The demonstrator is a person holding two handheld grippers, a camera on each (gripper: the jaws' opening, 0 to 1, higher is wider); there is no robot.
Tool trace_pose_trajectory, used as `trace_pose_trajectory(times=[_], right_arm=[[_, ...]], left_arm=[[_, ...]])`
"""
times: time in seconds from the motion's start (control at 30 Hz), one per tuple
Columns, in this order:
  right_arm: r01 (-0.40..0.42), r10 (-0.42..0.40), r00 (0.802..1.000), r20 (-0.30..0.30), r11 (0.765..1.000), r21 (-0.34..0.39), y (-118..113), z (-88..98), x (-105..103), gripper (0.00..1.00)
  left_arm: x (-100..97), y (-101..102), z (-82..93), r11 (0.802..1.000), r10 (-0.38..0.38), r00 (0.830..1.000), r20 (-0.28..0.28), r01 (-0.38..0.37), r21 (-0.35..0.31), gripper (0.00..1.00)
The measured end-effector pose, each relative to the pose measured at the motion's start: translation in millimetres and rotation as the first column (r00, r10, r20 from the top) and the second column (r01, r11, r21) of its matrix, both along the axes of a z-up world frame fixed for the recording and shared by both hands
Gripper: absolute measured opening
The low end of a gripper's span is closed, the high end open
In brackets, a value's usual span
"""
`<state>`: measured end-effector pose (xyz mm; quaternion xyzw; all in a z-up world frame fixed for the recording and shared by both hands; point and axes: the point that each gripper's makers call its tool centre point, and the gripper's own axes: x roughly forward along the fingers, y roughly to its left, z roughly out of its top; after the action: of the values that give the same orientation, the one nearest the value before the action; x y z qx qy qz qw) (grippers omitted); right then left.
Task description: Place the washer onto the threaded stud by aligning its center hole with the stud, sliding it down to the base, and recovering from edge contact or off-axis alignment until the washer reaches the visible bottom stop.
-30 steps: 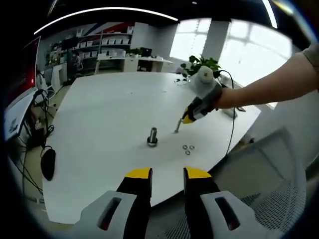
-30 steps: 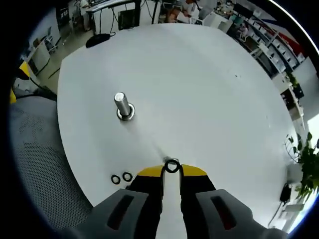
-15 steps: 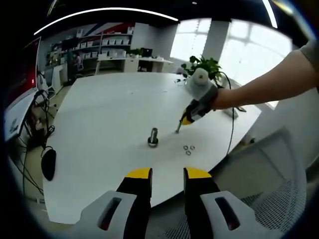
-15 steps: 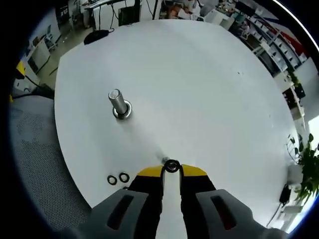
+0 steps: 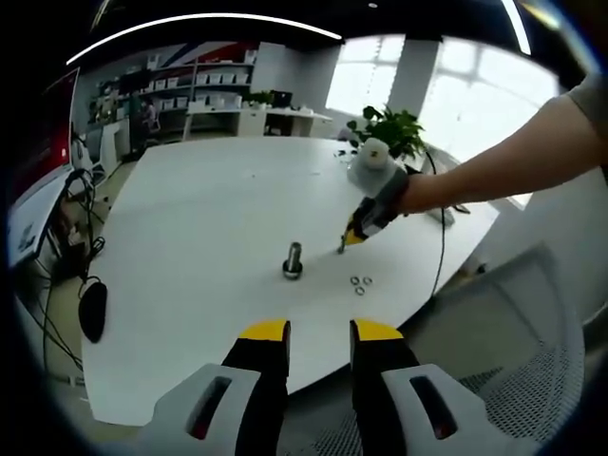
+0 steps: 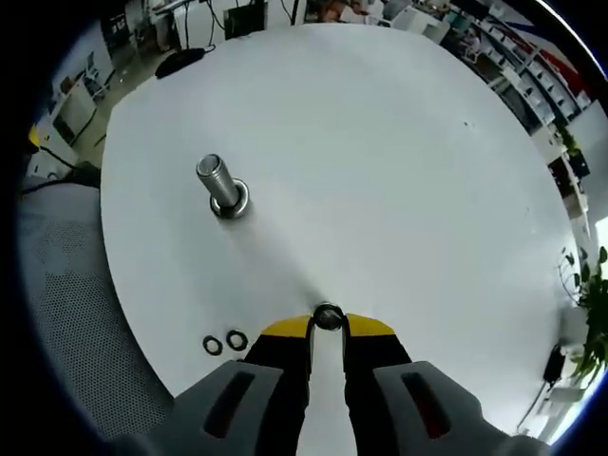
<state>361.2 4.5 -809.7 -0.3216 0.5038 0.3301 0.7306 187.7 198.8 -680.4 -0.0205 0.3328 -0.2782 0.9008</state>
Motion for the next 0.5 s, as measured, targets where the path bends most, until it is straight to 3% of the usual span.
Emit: trace_pose_trajectory(times=[0.4, 0.5], right_arm=[[0.005, -0.006, 0.999, -0.046, 1.0, -0.008, -3.5, -17.6, -7.2, 0.14], [0.004, -0.005, 0.998, -0.056, 1.0, -0.018, -4.0, -23.8, -10.6, 0.14]], left_arm=[[0.9, 1.1, 0.7, 1.0, 0.012, 1.0, 0.001, -0.012, -0.007, 0.21], [-2.6, -2.1, -6.1, 1.0, -0.01, 0.999, -0.035, 0.01, 0.003, 0.22]])
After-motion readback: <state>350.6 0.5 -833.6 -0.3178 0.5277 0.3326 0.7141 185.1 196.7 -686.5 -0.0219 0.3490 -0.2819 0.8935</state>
